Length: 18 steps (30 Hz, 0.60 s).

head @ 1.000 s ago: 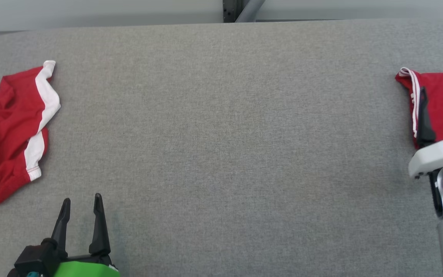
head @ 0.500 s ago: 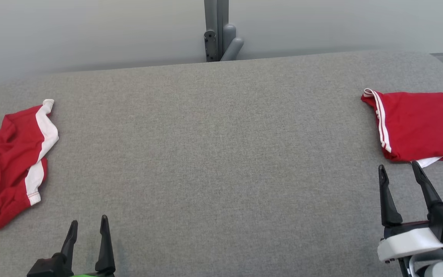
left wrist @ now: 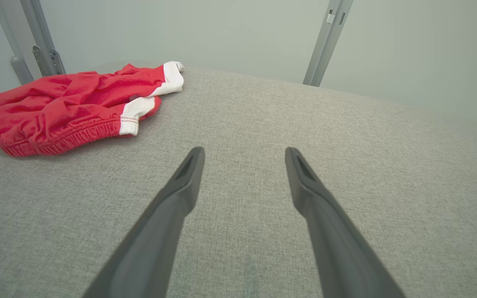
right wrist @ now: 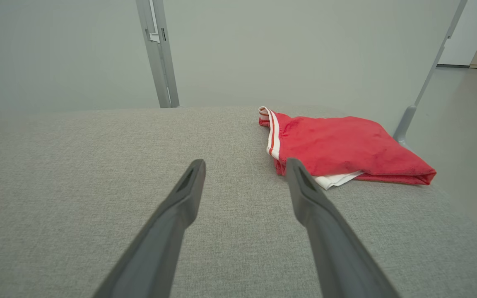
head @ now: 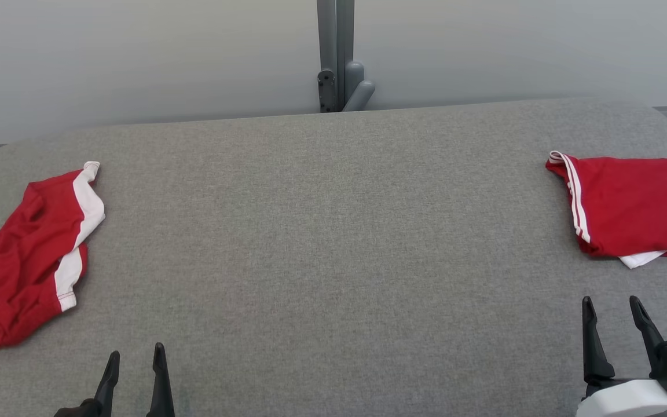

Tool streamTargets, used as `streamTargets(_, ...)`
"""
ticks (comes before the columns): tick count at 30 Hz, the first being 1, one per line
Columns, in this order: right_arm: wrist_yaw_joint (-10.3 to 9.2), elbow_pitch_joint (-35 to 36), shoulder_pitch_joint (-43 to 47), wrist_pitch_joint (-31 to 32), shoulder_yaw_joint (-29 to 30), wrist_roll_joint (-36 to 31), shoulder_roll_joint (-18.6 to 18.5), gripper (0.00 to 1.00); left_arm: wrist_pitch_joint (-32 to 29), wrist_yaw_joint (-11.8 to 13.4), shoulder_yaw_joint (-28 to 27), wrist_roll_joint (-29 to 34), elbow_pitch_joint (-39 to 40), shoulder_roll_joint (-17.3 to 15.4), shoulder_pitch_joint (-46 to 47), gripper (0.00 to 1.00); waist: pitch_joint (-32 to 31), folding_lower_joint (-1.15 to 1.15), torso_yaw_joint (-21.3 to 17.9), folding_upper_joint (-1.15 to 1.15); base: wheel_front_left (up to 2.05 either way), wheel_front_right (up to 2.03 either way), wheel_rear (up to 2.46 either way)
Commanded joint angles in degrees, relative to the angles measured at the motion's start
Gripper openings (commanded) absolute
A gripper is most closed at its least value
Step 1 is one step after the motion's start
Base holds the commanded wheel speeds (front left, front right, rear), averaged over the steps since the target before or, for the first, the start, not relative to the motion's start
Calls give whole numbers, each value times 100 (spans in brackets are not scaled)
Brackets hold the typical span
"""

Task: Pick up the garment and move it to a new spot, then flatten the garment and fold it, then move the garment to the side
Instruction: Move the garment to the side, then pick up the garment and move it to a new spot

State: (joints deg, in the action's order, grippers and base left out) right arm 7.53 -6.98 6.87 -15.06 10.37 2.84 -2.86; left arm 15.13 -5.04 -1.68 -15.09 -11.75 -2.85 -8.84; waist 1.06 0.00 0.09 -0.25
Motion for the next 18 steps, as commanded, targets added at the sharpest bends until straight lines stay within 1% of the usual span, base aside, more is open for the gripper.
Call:
streamTargets(1, -8, -19, 64, -14, -27, 25, -10, 100, 0, 12, 12, -40, 23, -15, -49, 100, -13, 0, 18, 25, 0, 0, 0)
streamTargets(7, -8, -24, 58, -14, -55, -18, -10, 100, 0, 2, 40, -27, 51, -15, -50, 100, -7, 0, 41, 25, 0, 0, 0)
streamTargets(10, -8, 14, 71, -15, -60, -58, -10, 100, 0, -4, 53, 7, 71, -15, -16, 100, -6, 0, 126, 25, 0, 0, 0)
streamTargets(13, -8, 90, 102, -15, -142, -64, -8, 100, 0, 10, 39, 16, 111, -15, 38, 100, 1, 0, 316, 25, 0, 0, 0)
streamTargets(18, -8, 163, 112, -15, -438, -15, -9, 100, 0, 29, -1, 9, 133, -15, 62, 100, -32, 0, 891, 25, 0, 0, 0)
